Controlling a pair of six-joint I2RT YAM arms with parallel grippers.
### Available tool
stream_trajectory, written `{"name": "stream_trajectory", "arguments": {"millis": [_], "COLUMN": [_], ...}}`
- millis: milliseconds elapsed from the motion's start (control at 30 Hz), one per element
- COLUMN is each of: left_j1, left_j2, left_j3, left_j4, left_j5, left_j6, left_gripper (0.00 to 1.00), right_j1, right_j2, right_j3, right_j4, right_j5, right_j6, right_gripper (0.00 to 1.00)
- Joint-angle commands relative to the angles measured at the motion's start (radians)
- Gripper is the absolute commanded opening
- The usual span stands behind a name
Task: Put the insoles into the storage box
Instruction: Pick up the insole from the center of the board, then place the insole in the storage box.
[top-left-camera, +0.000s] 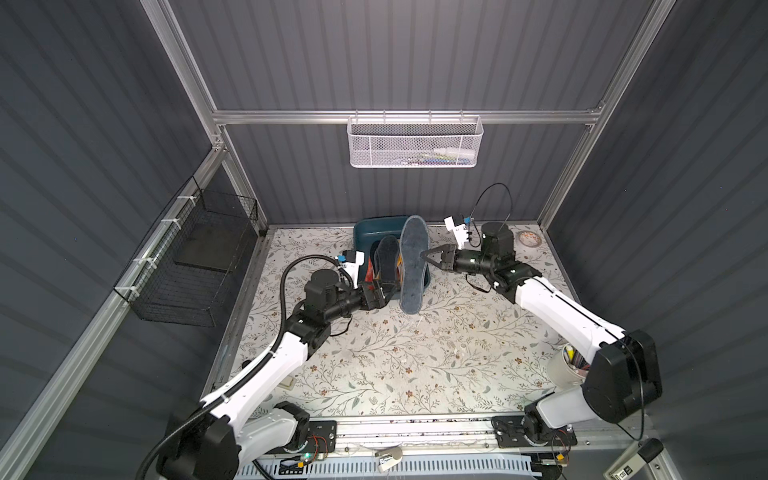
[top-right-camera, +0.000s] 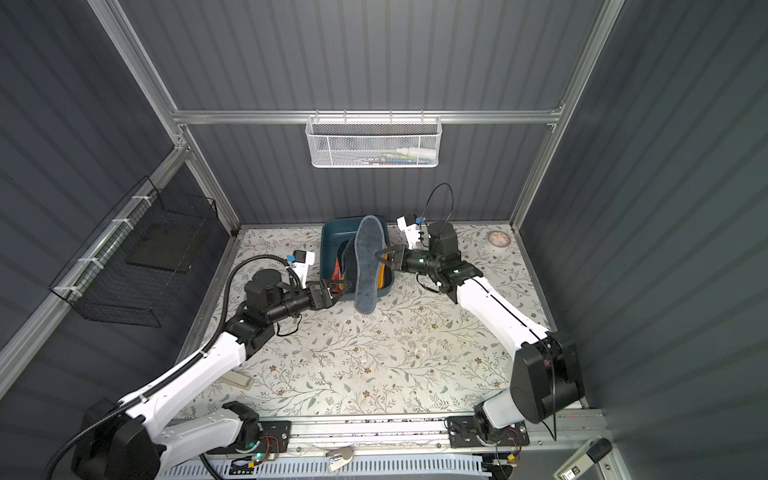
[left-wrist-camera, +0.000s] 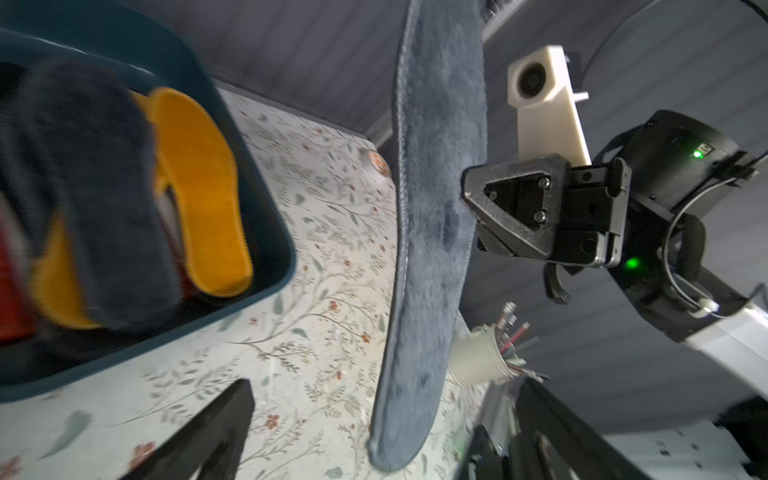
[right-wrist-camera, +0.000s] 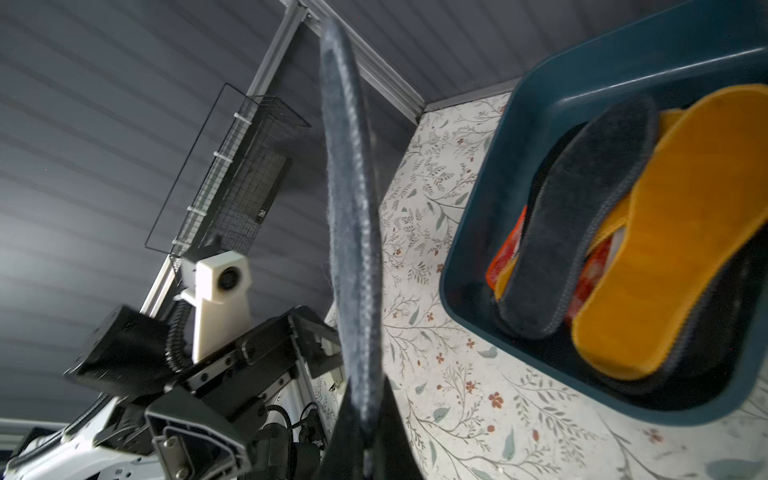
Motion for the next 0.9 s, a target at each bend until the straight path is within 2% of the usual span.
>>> {"name": "stream_trajectory", "arguments": {"millis": [0,167,333,567,867], "left_j1": [0.004,0.003,0.004,0.004,0.004], "left_j2": [-0.091,-0.221,-0.284,-0.297,-0.321], "left_j3": [-0.009,-0.064,-0.063,-0.055,-0.062], "left_j4": [-0.300,-0.385,-0.459,-0.485,-0.480], "left_j5": [-0.310,-0.368,-0.396,-0.409,-0.414], "left_j6": [0.097,0.096,0.107,0.112,0.106], "left_gripper": [1.00,1.00,1.00,1.00,1.00], "right_j1": [-0.030,-0.069,-0.093,-0.099,-0.093], "right_j2": [0.095,0.250,0.395,0.562,0.705], "right_j3": [0.103,0.263,0.437,0.620,0.759], "right_j4": [-0.157,-0.236,-0.330,-0.400,-0.436], "right_j5": [0.002,-0.009,-0.016,-0.031,-0.018], "right_j6": [-0.095,-0.154,-0.206,-0.240,-0.238], "right_gripper": [0.00,0.00,0.00,0.00,0.00]}}
